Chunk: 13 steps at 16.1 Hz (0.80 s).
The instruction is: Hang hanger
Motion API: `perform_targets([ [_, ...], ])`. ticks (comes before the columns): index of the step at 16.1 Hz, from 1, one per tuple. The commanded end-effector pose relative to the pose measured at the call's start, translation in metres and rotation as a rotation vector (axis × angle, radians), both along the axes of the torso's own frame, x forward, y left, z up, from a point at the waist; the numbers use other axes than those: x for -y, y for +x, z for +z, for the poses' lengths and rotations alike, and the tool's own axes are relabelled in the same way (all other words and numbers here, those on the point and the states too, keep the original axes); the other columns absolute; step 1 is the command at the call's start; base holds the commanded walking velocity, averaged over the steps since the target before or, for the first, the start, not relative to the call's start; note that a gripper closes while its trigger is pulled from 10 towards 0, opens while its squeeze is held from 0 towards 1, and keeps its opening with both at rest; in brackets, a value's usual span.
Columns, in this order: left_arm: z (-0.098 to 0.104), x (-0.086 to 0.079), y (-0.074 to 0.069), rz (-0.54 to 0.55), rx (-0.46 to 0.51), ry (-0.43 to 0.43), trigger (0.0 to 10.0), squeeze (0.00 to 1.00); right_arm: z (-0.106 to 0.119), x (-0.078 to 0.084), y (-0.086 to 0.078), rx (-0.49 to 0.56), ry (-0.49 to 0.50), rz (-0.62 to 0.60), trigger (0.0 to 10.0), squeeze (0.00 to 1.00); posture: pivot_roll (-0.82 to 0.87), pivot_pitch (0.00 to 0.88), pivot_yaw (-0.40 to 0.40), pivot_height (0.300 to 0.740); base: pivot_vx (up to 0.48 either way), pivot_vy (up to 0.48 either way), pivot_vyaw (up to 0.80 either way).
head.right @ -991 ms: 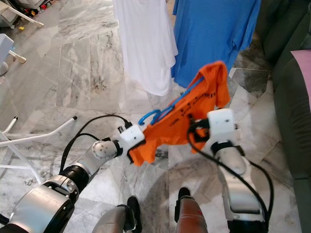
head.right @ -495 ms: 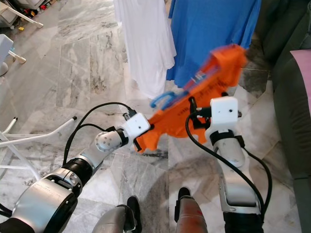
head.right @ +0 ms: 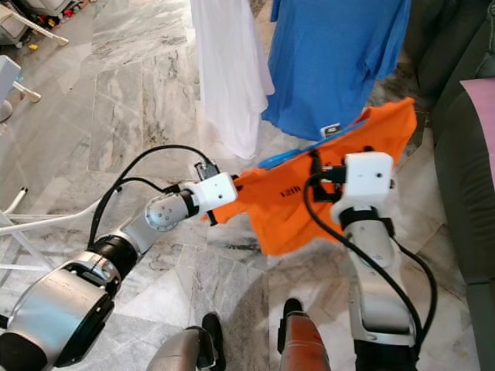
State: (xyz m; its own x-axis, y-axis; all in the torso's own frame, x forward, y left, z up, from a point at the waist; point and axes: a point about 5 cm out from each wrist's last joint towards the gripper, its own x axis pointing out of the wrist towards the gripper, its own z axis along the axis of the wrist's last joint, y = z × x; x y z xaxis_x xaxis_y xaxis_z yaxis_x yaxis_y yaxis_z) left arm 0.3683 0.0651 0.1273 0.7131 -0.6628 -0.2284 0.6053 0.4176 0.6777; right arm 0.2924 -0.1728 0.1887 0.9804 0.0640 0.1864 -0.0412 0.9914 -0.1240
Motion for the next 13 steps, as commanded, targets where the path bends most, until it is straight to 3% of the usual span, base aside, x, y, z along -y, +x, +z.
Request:
perform_targets([
  [1, -0.004, -0.008, 0.002, 0.054, -0.023, -0.005, 1.5, 0.0, 0.0, -0.014, -0.004, -0.008, 0.018, 0.085, 10.0, 0.1, -0.24, 0.311, 0.157, 0.74, 0.0, 0.0, 0.0],
  [2, -0.004, -0.009, 0.003, 0.067, -0.019, -0.002, 1.3, 0.0, -0.002, -0.016, -0.005, -0.02, 0.025, 0.1, 10.0, 0.0, -0.24, 0.311, 0.157, 0.74, 0.0, 0.0, 0.0],
  [6, -0.006, -0.015, 0.005, 0.119, -0.015, 0.017, 2.0, 0.0, 0.012, -0.02, -0.008, 0.019, 0.085, 0.141, 10.0, 0.0, -0.24, 0.313, 0.158, 0.74, 0.0, 0.0, 0.0],
  [8, -0.006, -0.018, 0.006, 0.143, -0.024, 0.011, 1.8, 0.0, 0.018, -0.021, -0.008, 0.034, 0.118, 0.158, 10.0, 0.0, -0.24, 0.313, 0.16, 0.74, 0.0, 0.0, 0.0],
  [12, -0.004, -0.017, 0.006, 0.141, 0.002, -0.007, 0.7, 0.0, 0.017, -0.001, -0.005, 0.032, 0.137, 0.022, 10.0, 0.0, -0.24, 0.314, 0.161, 0.74, 0.0, 0.0, 0.0],
  [13, -0.003, -0.017, 0.005, 0.133, 0.019, -0.017, 0.0, 0.0, 0.018, 0.01, -0.003, 0.042, 0.183, -0.05, 10.0, 0.0, -0.24, 0.315, 0.162, 0.74, 0.0, 0.0, 0.0],
])
